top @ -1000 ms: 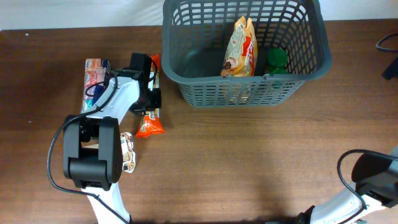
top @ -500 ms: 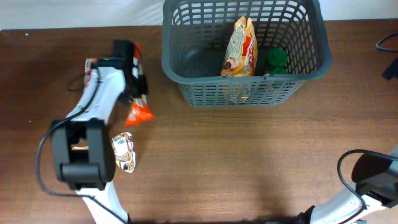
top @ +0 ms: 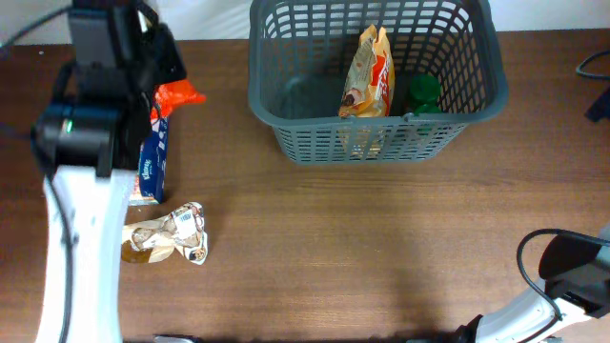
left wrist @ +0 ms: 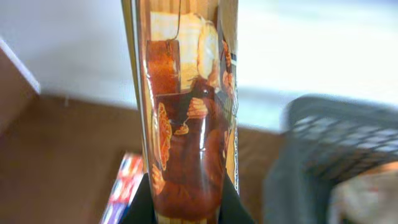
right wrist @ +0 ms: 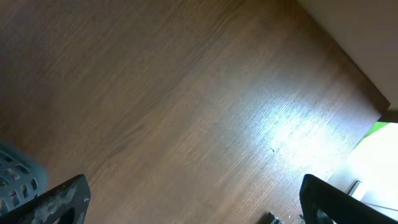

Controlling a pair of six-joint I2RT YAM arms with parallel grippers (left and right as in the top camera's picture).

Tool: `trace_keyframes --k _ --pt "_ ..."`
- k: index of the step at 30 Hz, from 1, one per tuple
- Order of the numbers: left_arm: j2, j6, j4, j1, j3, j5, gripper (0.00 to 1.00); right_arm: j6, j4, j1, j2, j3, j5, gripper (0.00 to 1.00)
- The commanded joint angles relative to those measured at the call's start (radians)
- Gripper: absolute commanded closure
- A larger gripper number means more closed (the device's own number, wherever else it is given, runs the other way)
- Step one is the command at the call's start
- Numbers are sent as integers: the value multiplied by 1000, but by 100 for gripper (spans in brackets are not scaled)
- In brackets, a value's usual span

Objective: Pack container
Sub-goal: 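Lift the spaghetti packet and carry it into the basket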

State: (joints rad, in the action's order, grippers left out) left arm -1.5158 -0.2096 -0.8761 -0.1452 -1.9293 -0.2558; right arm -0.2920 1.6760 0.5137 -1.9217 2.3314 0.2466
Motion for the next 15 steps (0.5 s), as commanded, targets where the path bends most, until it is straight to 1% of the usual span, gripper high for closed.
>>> trace_keyframes --k 1,7,15 --pt "35 28 47 -100 -41 -78 98 -13 0 4 0 -3 16 1" --pt "-29 42 119 -282 -41 -79 98 -13 0 4 0 -3 16 1" --pt "-196 52 233 -416 -41 -77 98 -13 0 4 0 -3 16 1"
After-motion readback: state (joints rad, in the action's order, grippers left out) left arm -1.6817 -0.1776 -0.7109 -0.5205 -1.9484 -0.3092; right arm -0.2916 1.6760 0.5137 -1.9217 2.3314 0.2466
